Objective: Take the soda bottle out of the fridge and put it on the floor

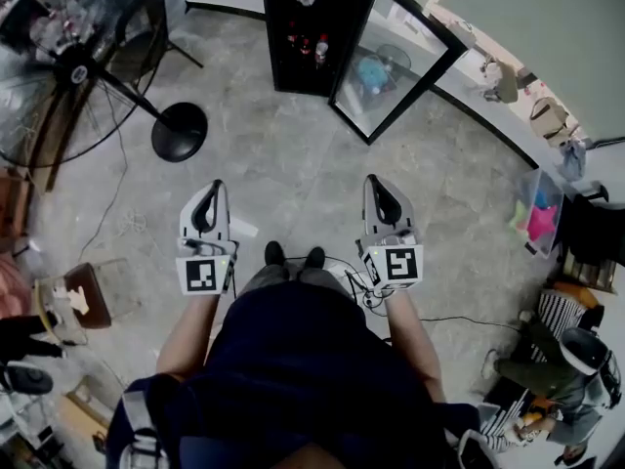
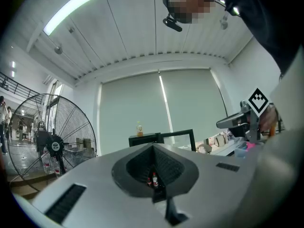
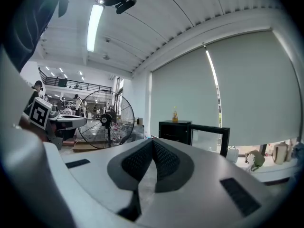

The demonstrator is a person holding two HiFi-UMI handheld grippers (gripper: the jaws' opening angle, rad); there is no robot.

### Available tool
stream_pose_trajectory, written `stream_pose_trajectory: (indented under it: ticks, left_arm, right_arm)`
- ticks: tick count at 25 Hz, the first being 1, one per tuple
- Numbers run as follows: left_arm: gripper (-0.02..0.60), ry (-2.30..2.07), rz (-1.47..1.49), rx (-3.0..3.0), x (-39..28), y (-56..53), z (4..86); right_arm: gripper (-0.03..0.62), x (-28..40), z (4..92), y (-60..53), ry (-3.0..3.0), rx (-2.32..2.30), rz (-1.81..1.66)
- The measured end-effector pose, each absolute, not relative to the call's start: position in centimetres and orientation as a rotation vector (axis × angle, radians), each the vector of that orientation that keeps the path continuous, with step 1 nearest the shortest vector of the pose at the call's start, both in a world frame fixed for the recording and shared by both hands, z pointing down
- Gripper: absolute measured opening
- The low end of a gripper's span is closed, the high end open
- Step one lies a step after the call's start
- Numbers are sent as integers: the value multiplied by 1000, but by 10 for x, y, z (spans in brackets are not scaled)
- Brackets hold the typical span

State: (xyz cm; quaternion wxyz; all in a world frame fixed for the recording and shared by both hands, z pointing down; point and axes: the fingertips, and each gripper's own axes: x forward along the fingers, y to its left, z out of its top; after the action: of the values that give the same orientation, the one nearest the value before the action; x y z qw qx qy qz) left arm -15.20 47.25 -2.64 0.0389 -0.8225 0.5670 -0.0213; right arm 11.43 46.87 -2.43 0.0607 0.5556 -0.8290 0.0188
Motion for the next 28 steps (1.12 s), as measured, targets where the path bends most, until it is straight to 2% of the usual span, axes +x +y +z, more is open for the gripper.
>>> stream_pose_trajectory:
  ticks: [18, 20, 25, 28]
  left_arm:
    - [23, 1721, -71, -2534, -151, 475, -22]
    - [23, 1723, -76, -2534, -151, 475, -22]
    - [23, 1721, -73, -2537, -153, 475, -21]
    - [23, 1713, -77, -2540, -157, 476, -19]
  right_arm:
    - [20, 103, -19, 471, -2517, 1640, -5]
    - [48, 102, -16, 469, -2519, 1623, 13]
    - [179, 99, -17, 463, -2562, 1607, 37]
    - [234, 92, -19, 458, -2589, 1596, 28]
